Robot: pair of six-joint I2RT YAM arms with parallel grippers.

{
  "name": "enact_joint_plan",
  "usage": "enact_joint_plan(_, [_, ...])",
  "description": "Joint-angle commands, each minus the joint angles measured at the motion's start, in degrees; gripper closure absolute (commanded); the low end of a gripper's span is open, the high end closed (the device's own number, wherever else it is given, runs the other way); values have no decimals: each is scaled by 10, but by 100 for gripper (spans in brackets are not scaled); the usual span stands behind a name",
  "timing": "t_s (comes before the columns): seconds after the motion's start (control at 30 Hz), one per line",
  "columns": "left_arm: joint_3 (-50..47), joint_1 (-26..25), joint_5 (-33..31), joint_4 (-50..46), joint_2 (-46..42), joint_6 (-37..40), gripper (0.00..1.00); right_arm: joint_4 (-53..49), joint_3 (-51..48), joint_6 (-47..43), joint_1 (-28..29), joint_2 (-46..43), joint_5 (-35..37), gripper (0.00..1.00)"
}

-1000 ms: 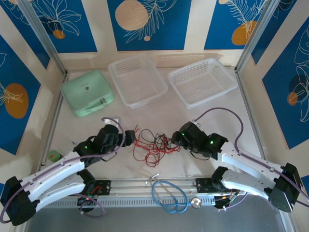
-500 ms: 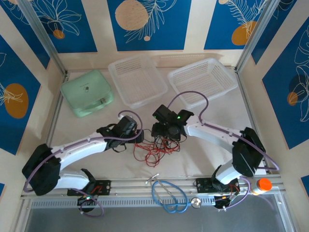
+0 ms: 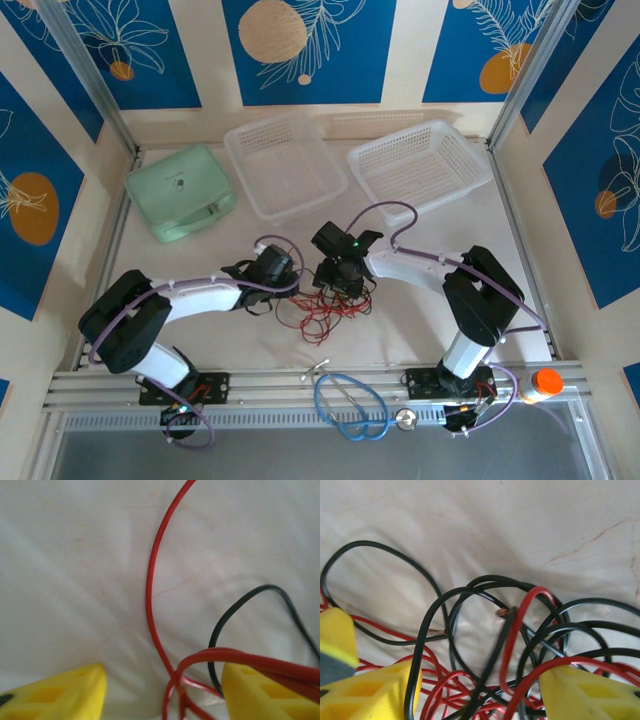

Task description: Untangle the cables

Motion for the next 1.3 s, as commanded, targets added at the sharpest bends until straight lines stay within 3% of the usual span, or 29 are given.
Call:
enact_joint_plan(0.0, [-7,6,3,28,7,6,58,24,-30,17,-9,0,6,49])
enact_joint_plan(0.07, [-8,8,2,28,9,7,75,41,-50,20,-11,-13,17,66])
enact_joint_plan(0.13, [-10,10,0,26,9,11,94,57,-68,19,-16,-29,19,89])
enact_joint_plan(0.2, [-10,12,-14,14,2,16,100,77,-88,15,-18,-50,24,100])
enact_joint_plan(0.47, [-5,54,-77,-74,-96,54,100,253,-221,-22,-37,-232,23,100])
enact_joint_plan(0.73, [-1,101,-87,-117,-182,95,100,481,-439,61,-81,-429,1,100])
enact_joint_plan(0.87, [2,112,-100,-130,-193,110,100,503,-466,67,-84,-470,1,100])
enact_joint_plan(1.03, [-12,125,-109,-138,-201,111,81,495,-483,78,-79,-471,4,100])
enact_joint_plan(1.17, [-25,130,-115,-146,-204,110,49,503,-503,85,-77,-466,6,100])
enact_joint_plan(1.27, [-25,132,-123,-162,-214,113,34,512,-508,78,-75,-462,1,100])
